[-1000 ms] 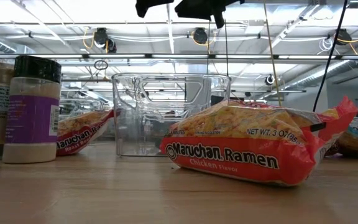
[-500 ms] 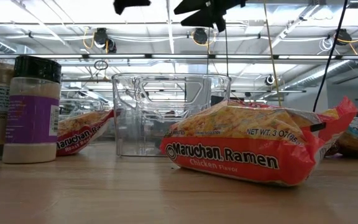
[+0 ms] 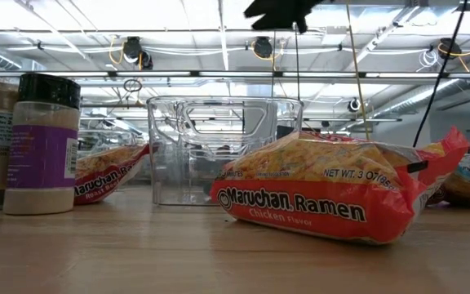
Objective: Pick & Place Food Item
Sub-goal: Put the top purple spoon into the bottom right transparent bin
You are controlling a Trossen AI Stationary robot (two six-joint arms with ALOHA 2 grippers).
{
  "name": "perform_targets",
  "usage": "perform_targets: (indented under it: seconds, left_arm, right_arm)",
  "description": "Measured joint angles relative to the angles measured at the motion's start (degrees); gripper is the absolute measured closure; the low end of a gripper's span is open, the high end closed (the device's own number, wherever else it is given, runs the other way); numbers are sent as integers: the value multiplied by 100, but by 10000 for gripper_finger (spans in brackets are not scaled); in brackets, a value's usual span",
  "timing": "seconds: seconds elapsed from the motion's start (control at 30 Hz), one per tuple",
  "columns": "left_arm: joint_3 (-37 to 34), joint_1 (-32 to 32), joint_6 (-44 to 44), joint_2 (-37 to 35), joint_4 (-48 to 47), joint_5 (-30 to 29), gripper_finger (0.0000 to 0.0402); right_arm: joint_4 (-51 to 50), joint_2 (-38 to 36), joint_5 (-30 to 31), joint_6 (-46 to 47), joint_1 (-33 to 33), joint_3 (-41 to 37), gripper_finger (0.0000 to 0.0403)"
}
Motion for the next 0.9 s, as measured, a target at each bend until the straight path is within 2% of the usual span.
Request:
perform_targets:
  seconds: [0.13, 0.23, 0.47, 0.63, 0.73, 0.9]
  left_arm:
    - [0, -2, -77, -119, 7, 0, 204]
    - [0, 0, -79, -147, -11, 0, 204]
    - [0, -2, -44, -78, -149, 0, 204]
    - [-10, -2, 3, 67, -359, -2, 204]
    - [-2, -2, 28, 153, -338, 10, 204]
    - [1, -35, 13, 379, -122, 56, 204]
  right_arm:
    - [-1392, -483, 591, -53, 87, 189, 188]
    - [-2271, -881, 1086, 237, 128, 240, 187]
    - [-4177, -1585, 1562, 2268, 51, 260, 192]
    - [-5732, -1690, 1583, 3879, -176, 166, 198]
    - [-6170, -1576, 1566, 4372, -348, -107, 200]
    - [-5988, -1253, 1519, 4759, -858, -744, 200]
